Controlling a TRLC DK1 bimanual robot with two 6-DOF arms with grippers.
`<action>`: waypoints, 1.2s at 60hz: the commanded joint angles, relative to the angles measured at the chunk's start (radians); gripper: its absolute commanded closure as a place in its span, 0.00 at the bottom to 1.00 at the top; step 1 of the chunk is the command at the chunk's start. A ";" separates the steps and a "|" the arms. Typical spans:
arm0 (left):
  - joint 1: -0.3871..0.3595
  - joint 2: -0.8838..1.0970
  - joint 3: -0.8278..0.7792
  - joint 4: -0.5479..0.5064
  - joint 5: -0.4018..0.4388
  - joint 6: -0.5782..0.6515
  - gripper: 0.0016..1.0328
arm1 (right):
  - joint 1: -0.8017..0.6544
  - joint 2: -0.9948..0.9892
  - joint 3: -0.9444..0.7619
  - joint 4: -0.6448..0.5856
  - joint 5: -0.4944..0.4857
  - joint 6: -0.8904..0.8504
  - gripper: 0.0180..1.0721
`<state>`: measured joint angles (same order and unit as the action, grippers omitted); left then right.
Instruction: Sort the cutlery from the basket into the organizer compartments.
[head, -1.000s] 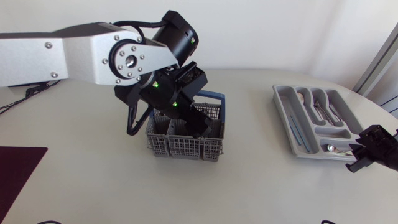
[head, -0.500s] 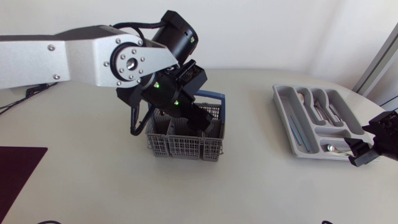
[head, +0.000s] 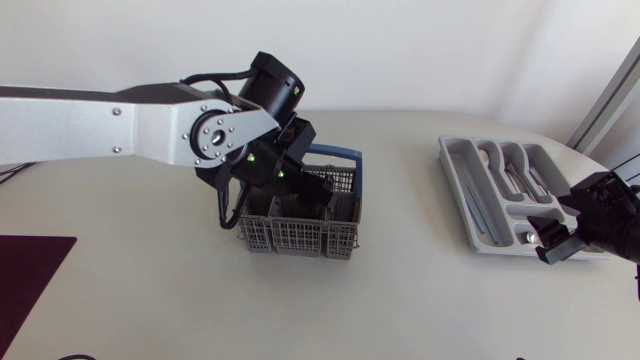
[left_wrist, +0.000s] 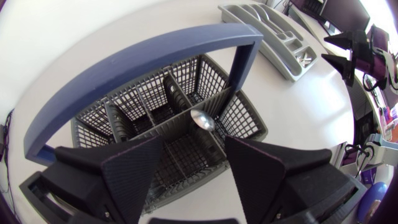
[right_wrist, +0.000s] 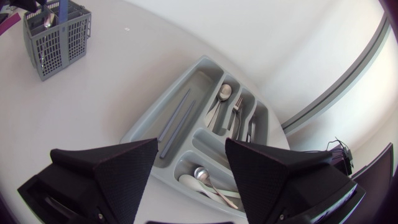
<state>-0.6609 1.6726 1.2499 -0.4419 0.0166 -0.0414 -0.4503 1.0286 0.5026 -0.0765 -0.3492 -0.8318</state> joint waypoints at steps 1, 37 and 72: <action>0.012 0.038 -0.020 0.012 -0.006 -0.049 0.36 | 0.018 -0.021 -0.027 -0.011 0.012 0.036 0.25; 0.030 0.113 0.011 0.126 0.031 -0.143 0.46 | 0.094 -0.035 -0.032 -0.011 0.056 0.069 0.25; 0.014 0.148 0.028 0.164 0.100 -0.180 0.62 | 0.102 -0.036 -0.052 -0.002 0.059 0.066 0.25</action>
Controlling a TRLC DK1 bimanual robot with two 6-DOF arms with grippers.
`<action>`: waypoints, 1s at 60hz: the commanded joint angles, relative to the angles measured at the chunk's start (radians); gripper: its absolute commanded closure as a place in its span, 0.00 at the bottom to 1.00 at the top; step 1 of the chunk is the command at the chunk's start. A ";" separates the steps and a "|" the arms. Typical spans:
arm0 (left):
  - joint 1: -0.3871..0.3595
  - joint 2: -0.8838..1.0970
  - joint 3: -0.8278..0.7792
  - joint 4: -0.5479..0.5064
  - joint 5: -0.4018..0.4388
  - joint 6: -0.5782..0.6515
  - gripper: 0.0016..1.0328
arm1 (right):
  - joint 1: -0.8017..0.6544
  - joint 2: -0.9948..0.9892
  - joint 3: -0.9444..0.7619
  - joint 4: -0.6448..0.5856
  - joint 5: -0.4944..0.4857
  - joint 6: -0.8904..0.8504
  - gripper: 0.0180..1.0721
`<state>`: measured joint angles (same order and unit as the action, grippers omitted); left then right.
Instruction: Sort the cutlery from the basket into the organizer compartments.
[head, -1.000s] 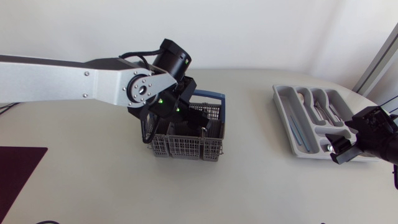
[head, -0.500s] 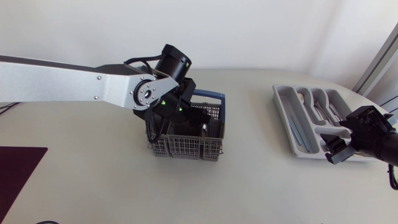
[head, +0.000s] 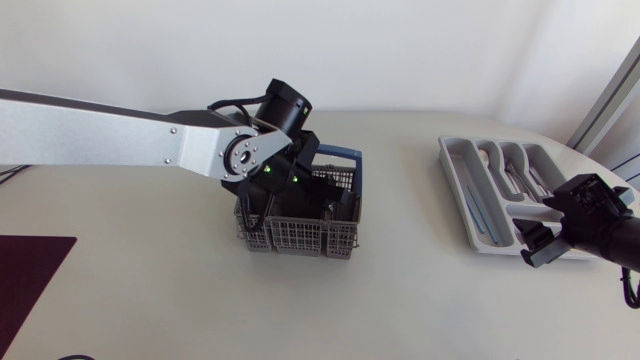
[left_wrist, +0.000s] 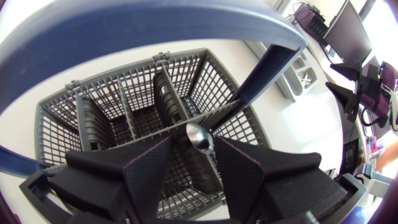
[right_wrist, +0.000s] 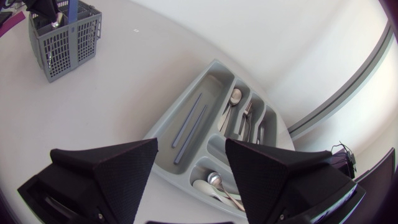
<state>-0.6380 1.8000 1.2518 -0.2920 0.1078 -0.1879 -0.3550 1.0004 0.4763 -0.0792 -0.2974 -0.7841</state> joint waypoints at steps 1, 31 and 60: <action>-0.009 0.021 0.024 0.016 0.009 -0.033 0.63 | 0.007 -0.008 -0.025 0.001 0.007 0.019 0.25; -0.028 0.038 0.020 0.056 0.009 -0.039 0.86 | 0.019 -0.006 -0.031 0.002 0.014 0.017 0.25; -0.035 0.001 -0.040 0.082 0.009 -0.022 0.97 | 0.028 -0.009 -0.039 0.002 0.018 0.014 0.25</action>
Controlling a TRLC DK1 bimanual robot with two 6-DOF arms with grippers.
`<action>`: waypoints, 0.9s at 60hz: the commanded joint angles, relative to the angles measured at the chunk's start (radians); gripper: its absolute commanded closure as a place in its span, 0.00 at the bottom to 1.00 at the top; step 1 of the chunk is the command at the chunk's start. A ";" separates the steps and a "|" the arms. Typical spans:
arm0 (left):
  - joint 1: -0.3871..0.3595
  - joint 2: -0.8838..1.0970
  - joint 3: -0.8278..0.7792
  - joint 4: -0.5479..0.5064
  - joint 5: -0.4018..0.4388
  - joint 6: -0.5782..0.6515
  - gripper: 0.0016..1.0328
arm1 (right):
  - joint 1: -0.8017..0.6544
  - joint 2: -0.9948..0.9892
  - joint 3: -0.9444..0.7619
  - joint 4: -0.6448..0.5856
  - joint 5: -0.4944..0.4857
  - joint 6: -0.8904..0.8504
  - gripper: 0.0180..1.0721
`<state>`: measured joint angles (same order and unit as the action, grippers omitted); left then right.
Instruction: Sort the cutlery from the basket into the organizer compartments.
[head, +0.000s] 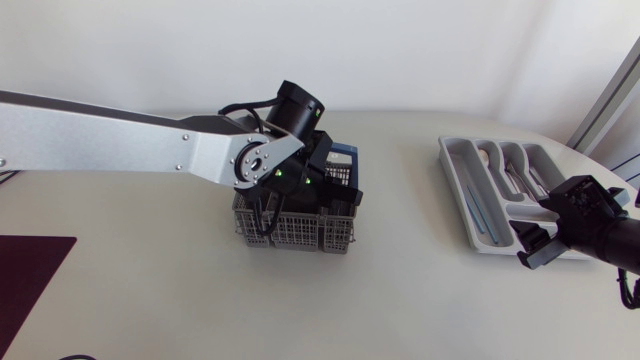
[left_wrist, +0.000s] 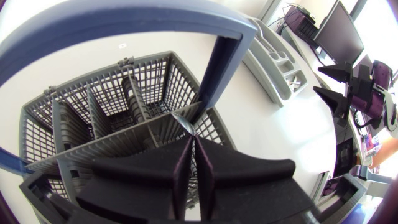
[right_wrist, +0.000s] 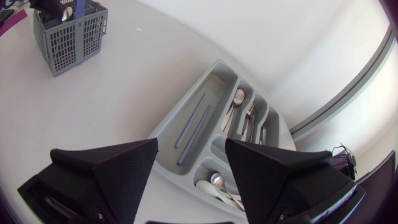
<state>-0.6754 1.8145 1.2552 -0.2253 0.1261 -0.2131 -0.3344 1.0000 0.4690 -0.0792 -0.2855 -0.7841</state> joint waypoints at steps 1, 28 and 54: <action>0.002 -0.020 -0.053 0.020 -0.009 0.004 0.97 | 0.006 -0.009 -0.032 0.002 0.006 0.014 0.25; 0.033 -0.072 -0.100 0.072 -0.008 -0.016 0.86 | 0.031 -0.026 -0.041 0.002 0.031 0.013 0.25; 0.022 -0.075 0.000 0.052 -0.009 -0.031 0.73 | 0.049 -0.023 -0.053 0.015 0.051 0.009 0.25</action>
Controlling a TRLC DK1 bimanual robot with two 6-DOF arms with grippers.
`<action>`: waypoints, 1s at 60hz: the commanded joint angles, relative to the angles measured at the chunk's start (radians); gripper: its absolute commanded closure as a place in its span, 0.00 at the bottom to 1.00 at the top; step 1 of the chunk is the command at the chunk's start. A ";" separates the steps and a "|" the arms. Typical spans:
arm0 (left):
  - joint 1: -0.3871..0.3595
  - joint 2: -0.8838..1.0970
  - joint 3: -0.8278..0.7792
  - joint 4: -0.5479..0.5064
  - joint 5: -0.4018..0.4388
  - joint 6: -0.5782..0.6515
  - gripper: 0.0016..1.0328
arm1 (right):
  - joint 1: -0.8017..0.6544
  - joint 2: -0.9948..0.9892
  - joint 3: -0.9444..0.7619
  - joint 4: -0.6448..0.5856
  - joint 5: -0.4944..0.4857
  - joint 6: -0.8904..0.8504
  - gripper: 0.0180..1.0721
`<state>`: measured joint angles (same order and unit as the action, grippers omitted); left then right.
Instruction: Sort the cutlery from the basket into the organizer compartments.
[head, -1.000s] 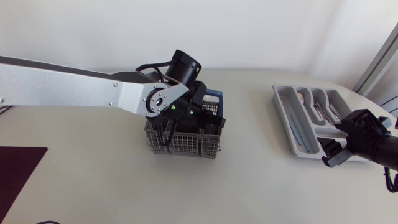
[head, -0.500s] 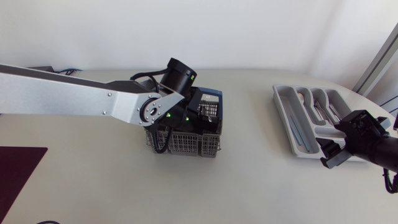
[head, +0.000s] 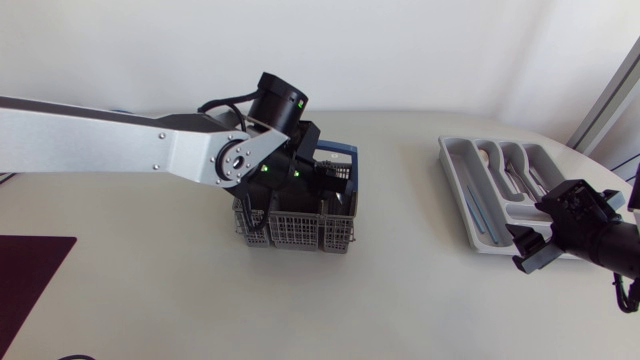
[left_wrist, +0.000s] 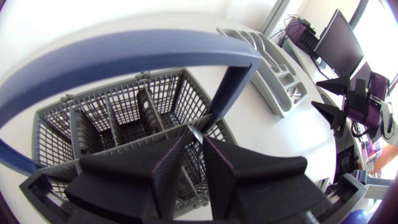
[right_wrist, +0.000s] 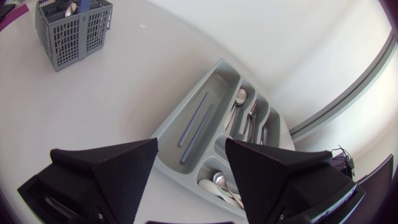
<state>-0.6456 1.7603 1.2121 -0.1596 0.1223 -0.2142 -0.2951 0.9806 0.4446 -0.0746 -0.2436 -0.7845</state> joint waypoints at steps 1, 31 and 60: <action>-0.008 -0.019 0.047 -0.017 -0.006 -0.031 0.73 | 0.010 -0.003 -0.027 0.010 0.009 0.010 0.25; 0.001 0.076 0.168 -0.158 -0.006 -0.071 0.73 | 0.007 -0.003 -0.032 0.016 0.009 0.001 0.25; -0.009 0.113 0.181 -0.184 -0.006 -0.093 0.73 | 0.007 0.003 -0.038 0.027 0.009 -0.001 0.25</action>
<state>-0.6491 1.8431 1.3621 -0.3336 0.1223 -0.2707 -0.2951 0.9810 0.4297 -0.0624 -0.2379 -0.7849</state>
